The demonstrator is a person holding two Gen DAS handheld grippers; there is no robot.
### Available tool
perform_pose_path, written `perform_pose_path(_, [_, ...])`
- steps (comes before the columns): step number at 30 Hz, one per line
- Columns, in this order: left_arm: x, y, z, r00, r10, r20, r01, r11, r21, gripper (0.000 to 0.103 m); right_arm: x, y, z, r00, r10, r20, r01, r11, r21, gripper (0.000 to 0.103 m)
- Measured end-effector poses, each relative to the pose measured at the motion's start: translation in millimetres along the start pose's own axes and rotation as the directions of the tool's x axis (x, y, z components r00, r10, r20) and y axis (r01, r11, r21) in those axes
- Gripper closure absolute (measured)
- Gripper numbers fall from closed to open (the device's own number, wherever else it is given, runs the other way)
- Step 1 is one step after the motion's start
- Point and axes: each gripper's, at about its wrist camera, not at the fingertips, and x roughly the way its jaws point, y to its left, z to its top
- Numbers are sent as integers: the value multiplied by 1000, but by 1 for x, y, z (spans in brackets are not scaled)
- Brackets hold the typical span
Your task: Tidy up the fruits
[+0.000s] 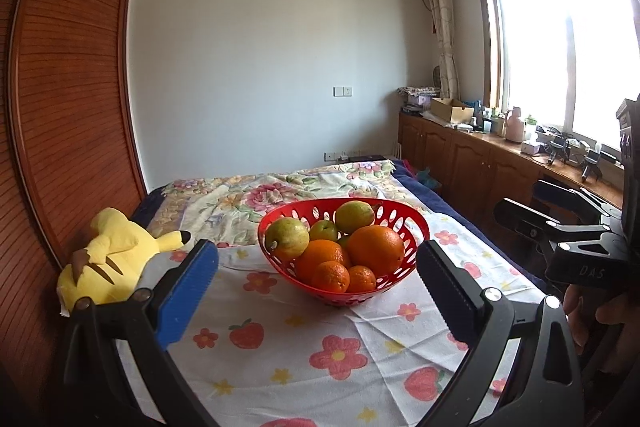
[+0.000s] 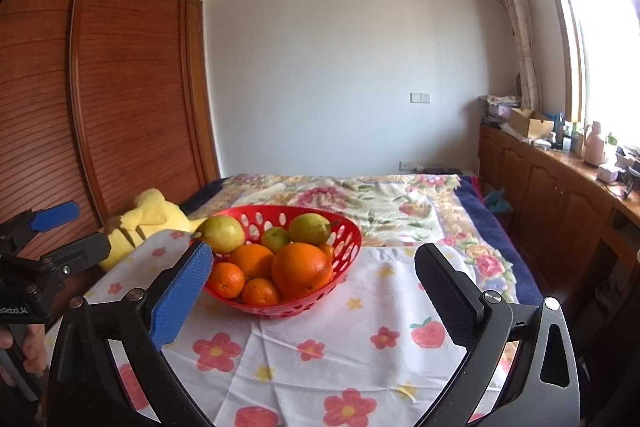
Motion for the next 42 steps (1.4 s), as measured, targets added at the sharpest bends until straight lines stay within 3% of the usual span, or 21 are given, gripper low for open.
perform_pose_path(17, [-49,7,-10,999,37,10,-37,999,-33,3,-55,9,0,998,-37,54,37,999,-1,0])
perform_pose_path(42, [-47,9,-24,999,34,-9,-34,999,-42,3,-60,6,-17,998,-50,26,50,999,13,0])
